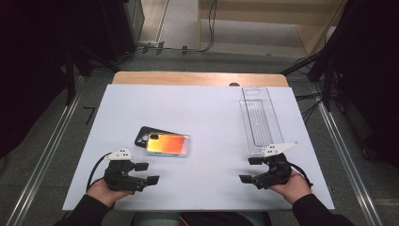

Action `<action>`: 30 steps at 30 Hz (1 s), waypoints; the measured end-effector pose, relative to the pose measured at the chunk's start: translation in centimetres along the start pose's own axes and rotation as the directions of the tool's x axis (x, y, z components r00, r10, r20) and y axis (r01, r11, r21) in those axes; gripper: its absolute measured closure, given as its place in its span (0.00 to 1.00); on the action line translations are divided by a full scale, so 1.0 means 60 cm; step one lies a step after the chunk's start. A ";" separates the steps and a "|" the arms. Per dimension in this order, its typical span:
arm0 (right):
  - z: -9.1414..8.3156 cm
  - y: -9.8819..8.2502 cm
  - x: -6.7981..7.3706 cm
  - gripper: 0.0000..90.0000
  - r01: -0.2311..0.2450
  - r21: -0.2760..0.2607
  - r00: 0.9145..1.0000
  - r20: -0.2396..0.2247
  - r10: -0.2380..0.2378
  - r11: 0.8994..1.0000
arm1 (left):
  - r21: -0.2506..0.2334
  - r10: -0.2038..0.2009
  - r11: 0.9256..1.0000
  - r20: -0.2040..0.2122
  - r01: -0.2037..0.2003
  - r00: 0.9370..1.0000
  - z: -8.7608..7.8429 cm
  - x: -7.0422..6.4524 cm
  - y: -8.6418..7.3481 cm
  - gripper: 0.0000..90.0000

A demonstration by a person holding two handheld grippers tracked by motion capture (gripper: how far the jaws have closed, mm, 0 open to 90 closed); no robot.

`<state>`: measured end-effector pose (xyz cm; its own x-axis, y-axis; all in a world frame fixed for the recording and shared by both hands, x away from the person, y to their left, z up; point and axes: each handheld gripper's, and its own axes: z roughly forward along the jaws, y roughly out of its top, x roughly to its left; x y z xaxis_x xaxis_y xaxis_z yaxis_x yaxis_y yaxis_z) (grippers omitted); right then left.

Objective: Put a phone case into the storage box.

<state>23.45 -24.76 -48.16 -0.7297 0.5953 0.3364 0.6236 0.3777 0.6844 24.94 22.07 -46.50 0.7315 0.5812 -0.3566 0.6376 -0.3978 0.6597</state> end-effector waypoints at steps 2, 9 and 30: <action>-0.001 0.000 0.000 0.15 -0.004 -0.005 1.000 -0.003 0.004 1.000 | 0.002 0.005 1.000 -0.001 -0.005 1.000 0.000 -0.001 0.000 0.27; -0.001 0.002 0.000 0.15 0.006 -0.015 1.000 0.004 -0.006 1.000 | 0.004 -0.012 1.000 0.017 0.012 1.000 -0.002 -0.002 0.004 0.27; 0.010 0.060 0.017 0.15 0.068 -0.081 0.997 -0.033 -0.071 0.994 | 0.016 -0.017 1.000 0.012 0.017 1.000 -0.004 0.000 0.008 0.27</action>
<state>25.14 -22.39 -45.73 -0.7809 0.5434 0.3080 0.5477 0.3587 0.7559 25.16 22.04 -46.03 0.7232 0.5796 -0.3756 0.6538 -0.3991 0.6429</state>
